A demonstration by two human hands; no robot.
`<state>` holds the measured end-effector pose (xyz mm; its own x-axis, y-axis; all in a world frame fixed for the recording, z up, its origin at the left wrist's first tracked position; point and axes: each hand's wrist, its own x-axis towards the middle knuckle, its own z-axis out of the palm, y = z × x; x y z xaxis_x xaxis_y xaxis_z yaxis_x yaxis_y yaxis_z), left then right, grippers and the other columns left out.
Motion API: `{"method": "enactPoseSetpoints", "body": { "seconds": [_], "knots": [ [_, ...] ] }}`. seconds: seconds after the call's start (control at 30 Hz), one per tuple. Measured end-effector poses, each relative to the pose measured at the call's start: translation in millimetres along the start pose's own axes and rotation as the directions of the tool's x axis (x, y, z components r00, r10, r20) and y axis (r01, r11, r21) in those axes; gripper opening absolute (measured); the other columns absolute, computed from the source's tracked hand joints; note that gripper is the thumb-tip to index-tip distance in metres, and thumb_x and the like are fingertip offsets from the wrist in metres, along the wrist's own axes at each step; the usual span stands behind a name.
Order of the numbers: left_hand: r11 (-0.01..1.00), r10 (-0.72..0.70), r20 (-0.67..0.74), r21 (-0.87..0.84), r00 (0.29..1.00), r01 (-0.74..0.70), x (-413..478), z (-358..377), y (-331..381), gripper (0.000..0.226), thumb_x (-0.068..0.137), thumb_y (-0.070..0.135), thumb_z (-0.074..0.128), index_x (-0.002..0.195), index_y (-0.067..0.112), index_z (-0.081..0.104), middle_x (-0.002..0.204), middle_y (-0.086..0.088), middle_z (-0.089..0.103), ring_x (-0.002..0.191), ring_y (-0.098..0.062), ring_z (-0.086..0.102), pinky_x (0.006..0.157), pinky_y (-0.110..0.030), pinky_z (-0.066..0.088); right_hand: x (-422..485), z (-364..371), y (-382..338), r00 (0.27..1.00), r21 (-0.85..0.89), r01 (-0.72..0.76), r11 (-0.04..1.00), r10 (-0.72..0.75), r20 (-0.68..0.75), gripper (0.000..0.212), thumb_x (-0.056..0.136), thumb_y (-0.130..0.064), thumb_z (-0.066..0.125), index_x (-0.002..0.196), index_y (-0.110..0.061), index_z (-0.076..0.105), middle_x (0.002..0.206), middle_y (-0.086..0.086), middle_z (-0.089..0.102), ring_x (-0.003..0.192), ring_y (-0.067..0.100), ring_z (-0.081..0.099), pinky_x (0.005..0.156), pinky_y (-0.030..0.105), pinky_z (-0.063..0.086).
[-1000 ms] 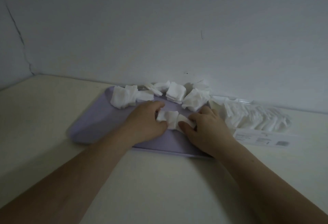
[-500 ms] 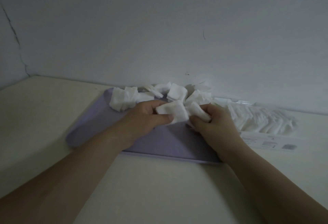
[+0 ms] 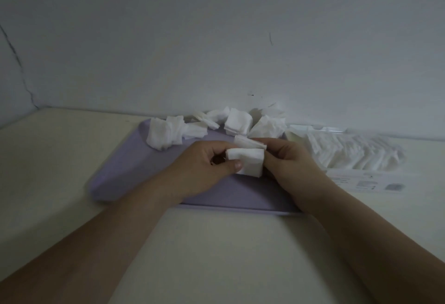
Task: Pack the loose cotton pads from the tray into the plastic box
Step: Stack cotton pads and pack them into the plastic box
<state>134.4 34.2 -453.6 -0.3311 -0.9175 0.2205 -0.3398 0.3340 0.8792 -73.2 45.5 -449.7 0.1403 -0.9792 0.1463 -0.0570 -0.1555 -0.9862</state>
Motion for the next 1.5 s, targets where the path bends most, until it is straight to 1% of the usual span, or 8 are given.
{"method": "enactPoseSetpoints", "body": {
  "seconds": [0.43, 0.57, 0.73, 0.93, 1.1, 1.2, 1.27, 1.5],
  "knots": [
    [0.983, -0.078, -0.141, -0.176, 0.987, 0.052, 1.1, 1.2, 1.3, 0.017, 0.086, 0.008, 0.081, 0.098, 0.006, 0.068, 0.102, -0.02, 0.074, 0.087, -0.013, 0.068, 0.088, -0.031, 0.058, -5.0, 3.5, -10.3, 0.983, 0.04, -0.051, 0.998, 0.043, 0.177, 0.044, 0.078, -0.003, 0.058, 0.119, -0.006, 0.072, 0.12, 0.029, 0.069, 0.109, 0.034, 0.067, 0.102, 0.049, 0.047],
    [0.973, -0.047, -0.122, -0.232, 0.991, 0.018, 0.5, 0.2, 3.4, 0.016, 0.085, 0.007, 0.081, 0.096, 0.016, 0.075, 0.106, -0.026, 0.072, 0.091, -0.022, 0.068, 0.096, -0.041, 0.057, -4.5, 5.0, -4.8, 0.987, -0.237, 0.124, 0.964, -0.095, 0.13, 0.031, 0.084, -0.037, 0.075, 0.111, -0.021, 0.073, 0.104, 0.017, 0.074, 0.093, 0.028, 0.069, 0.093, 0.059, 0.051],
    [0.97, -0.127, -0.162, -0.228, 0.979, 0.088, 4.6, 3.4, 5.7, 0.011, 0.089, 0.012, 0.078, 0.098, 0.016, 0.075, 0.1, -0.011, 0.078, 0.087, -0.009, 0.068, 0.077, -0.016, 0.052, -0.5, 2.4, -0.7, 0.986, -0.334, 0.158, 0.929, -0.167, 0.002, 0.02, 0.095, -0.025, 0.066, 0.114, -0.027, 0.07, 0.098, -0.007, 0.077, 0.096, 0.016, 0.072, 0.093, 0.049, 0.056],
    [0.946, -0.075, -0.211, 0.294, 0.975, 0.136, 29.2, 9.4, 0.9, 0.02, 0.086, 0.02, 0.077, 0.103, 0.024, 0.068, 0.102, 0.007, 0.069, 0.088, -0.006, 0.064, 0.081, -0.019, 0.05, 3.6, -2.6, 0.7, 0.921, -0.368, 0.024, 0.929, -0.165, -0.354, 0.018, 0.091, -0.025, 0.061, 0.107, -0.03, 0.065, 0.096, -0.009, 0.071, 0.09, 0.012, 0.067, 0.086, 0.044, 0.056],
    [0.693, 0.198, -0.077, 0.716, 0.977, -0.084, 77.0, 8.1, 27.6, 0.056, 0.081, 0.021, 0.07, 0.136, 0.02, 0.058, 0.147, -0.003, 0.049, 0.134, -0.029, 0.044, 0.109, -0.042, 0.042, 1.0, -2.2, -4.8, 0.91, -0.219, 0.028, 0.975, -0.115, -0.399, 0.019, 0.093, -0.015, 0.06, 0.106, -0.028, 0.065, 0.096, -0.008, 0.07, 0.086, 0.007, 0.066, 0.076, 0.031, 0.052],
    [0.587, -0.034, 0.126, 0.805, 0.991, -0.082, 101.1, 11.3, 34.5, 0.078, 0.087, 0.028, 0.065, 0.157, 0.024, 0.033, 0.165, -0.004, 0.031, 0.154, -0.028, 0.024, 0.126, -0.042, 0.021, 0.5, -2.5, -5.4, 0.916, -0.215, 0.026, 0.976, -0.109, -0.386, 0.019, 0.093, -0.015, 0.062, 0.107, -0.027, 0.067, 0.091, -0.01, 0.071, 0.079, -0.002, 0.064, 0.07, 0.025, 0.048],
    [0.564, -0.138, 0.177, 0.823, 0.975, -0.069, 105.9, 14.3, 28.5, 0.066, 0.09, 0.03, 0.057, 0.153, 0.024, 0.037, 0.156, -0.005, 0.046, 0.147, -0.029, 0.038, 0.122, -0.044, 0.029, -0.4, -2.9, -5.3, 0.918, -0.209, 0.02, 0.978, -0.1, -0.384, 0.02, 0.092, -0.016, 0.063, 0.107, -0.028, 0.068, 0.09, -0.011, 0.072, 0.079, -0.003, 0.064, 0.072, 0.027, 0.05],
    [0.731, -0.095, 0.206, 0.678, 0.974, -0.072, 63.8, 9.8, 26.7, 0.059, 0.071, 0.023, 0.044, 0.128, 0.028, 0.061, 0.129, -0.001, 0.067, 0.12, -0.023, 0.062, 0.103, -0.041, 0.051, -1.9, 0.8, -7.3, 0.933, -0.191, 0.002, 0.982, -0.07, -0.353, 0.021, 0.084, -0.025, 0.064, 0.103, -0.032, 0.068, 0.094, -0.01, 0.074, 0.092, 0.012, 0.07, 0.089, 0.048, 0.058]
  ]
}}
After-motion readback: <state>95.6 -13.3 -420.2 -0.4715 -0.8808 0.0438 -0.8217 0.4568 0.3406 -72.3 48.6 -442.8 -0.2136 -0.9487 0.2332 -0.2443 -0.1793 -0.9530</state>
